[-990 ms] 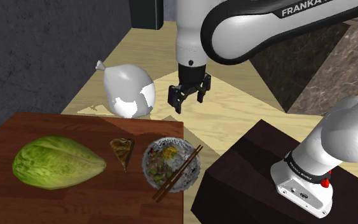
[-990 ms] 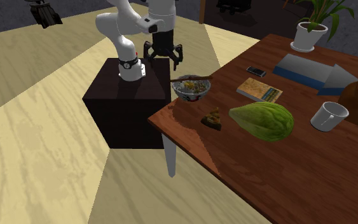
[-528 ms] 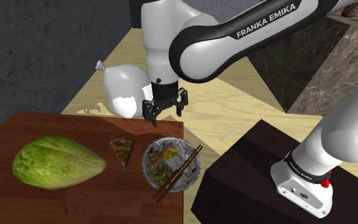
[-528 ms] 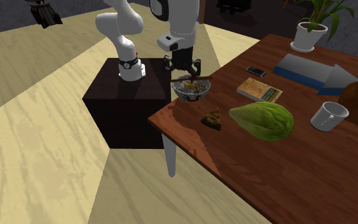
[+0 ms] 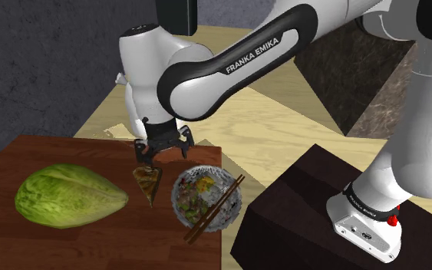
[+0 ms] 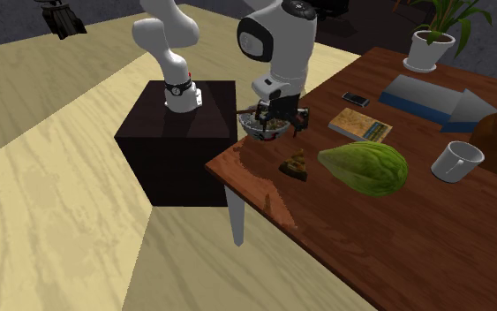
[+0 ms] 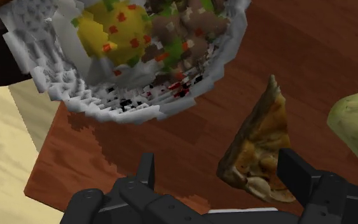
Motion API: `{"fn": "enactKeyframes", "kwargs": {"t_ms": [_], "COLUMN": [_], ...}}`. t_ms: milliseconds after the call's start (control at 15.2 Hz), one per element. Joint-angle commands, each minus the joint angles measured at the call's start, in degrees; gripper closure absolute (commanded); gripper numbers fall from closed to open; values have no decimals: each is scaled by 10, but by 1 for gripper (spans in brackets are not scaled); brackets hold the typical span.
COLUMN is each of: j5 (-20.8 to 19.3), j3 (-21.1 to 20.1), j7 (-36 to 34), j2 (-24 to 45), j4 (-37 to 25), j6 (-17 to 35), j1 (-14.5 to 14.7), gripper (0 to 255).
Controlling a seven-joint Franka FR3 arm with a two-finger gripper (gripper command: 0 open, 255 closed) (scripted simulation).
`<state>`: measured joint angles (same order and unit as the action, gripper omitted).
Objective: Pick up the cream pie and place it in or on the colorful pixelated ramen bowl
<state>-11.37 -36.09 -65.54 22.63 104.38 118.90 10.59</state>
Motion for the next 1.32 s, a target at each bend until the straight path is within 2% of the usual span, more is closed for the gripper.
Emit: {"fn": "enactKeyframes", "kwargs": {"t_ms": [0, 264, 330, 792, 1254], "j5": [-21, -48, -49, -63, -63], "j3": [12, 36, 38, 48, 48], "j7": [-27, -67, -68, -77, -77], "j2": [51, 148, 153, 178, 178], "j4": [-49, -165, -171, -150, -150], "j6": [-5, -26, -27, 17, 17], "j1": [25, 79, 82, 88, 88], "gripper": [0, 0, 0, 0, 0]}}
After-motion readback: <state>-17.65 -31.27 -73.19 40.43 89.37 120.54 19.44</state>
